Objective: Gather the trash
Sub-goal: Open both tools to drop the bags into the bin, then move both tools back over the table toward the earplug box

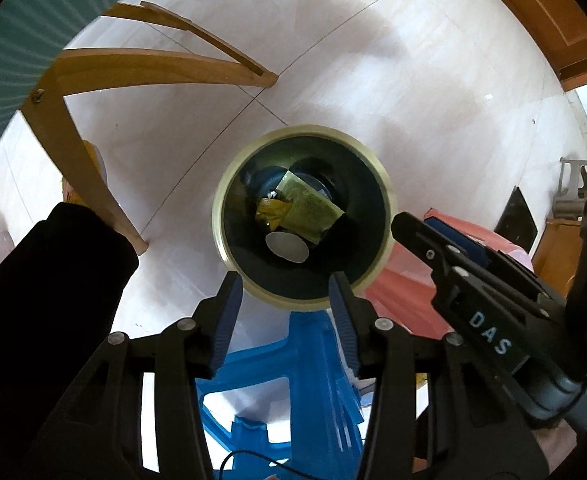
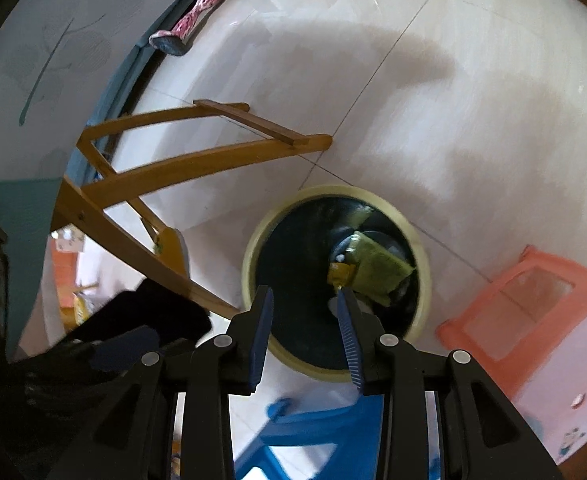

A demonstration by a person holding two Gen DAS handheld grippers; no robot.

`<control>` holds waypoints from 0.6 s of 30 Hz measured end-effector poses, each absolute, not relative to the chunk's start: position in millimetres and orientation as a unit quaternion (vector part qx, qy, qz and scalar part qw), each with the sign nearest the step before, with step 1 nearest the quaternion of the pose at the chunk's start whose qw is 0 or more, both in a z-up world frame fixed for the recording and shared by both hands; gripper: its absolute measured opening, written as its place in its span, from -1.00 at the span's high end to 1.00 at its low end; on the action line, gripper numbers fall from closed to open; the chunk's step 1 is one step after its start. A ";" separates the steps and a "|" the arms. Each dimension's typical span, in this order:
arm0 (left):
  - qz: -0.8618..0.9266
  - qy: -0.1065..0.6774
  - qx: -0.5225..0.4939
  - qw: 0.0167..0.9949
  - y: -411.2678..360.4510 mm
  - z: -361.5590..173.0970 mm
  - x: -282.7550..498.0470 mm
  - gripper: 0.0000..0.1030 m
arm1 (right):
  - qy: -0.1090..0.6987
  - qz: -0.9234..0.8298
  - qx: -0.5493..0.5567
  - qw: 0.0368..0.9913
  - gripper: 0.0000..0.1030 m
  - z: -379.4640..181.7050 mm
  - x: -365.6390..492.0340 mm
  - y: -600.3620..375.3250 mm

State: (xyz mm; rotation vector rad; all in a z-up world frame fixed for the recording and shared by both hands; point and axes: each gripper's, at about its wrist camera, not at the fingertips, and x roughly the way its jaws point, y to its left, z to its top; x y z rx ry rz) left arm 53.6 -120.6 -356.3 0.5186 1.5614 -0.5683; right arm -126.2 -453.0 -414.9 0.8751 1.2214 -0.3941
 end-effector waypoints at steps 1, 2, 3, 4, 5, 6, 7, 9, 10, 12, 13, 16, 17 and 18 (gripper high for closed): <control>-0.251 0.685 0.227 0.645 -119.3 -352.4 51.9 0.20 | 0.555 -0.178 0.387 0.715 0.35 -410.5 -127.7 -451.8; -0.253 0.685 0.225 0.646 -117.8 -349.0 50.6 0.20 | 0.559 -0.180 0.377 0.716 0.35 -403.8 -129.6 -450.7; -0.256 0.684 0.222 0.646 -116.9 -343.3 47.9 0.20 | 0.561 -0.181 0.372 0.717 0.35 -400.0 -131.1 -449.9; -0.258 0.684 0.220 0.646 -116.0 -338.4 45.4 0.20 | 0.561 -0.182 0.368 0.719 0.35 -393.7 -133.5 -449.0; -0.260 0.684 0.218 0.645 -115.6 -332.8 42.7 0.20 | 0.563 -0.185 0.364 0.719 0.35 -386.1 -135.9 -448.6; -0.265 0.685 0.217 0.643 -114.4 -324.9 38.1 0.20 | 0.565 -0.188 0.361 0.718 0.35 -379.7 -137.8 -448.2; -0.269 0.685 0.217 0.641 -113.1 -318.7 34.7 0.20 | 0.567 -0.190 0.360 0.717 0.35 -371.5 -140.9 -447.9; -0.278 0.683 0.219 0.639 -111.6 -306.7 27.5 0.20 | 0.568 -0.192 0.361 0.714 0.35 -352.9 -146.7 -447.7; -0.285 0.681 0.224 0.636 -110.7 -297.6 21.3 0.20 | 0.575 -0.195 0.351 0.712 0.35 -340.9 -148.5 -446.1; -0.302 0.678 0.228 0.630 -109.1 -280.1 10.4 0.20 | 0.590 -0.194 0.334 0.709 0.35 -322.7 -149.7 -441.7; -0.312 0.675 0.231 0.628 -108.2 -270.2 5.1 0.20 | 0.598 -0.194 0.322 0.708 0.35 -311.6 -149.8 -439.3; -0.342 0.660 0.236 0.626 -104.6 -236.2 -7.8 0.20 | 0.605 -0.182 0.291 0.719 0.35 -266.4 -150.7 -428.9; -0.351 0.654 0.236 0.627 -102.1 -223.1 -10.4 0.20 | 0.602 -0.177 0.284 0.725 0.35 -253.6 -150.9 -425.8; -0.361 0.648 0.234 0.629 -98.6 -208.7 -12.0 0.20 | 0.600 -0.171 0.277 0.731 0.35 -239.9 -149.5 -422.4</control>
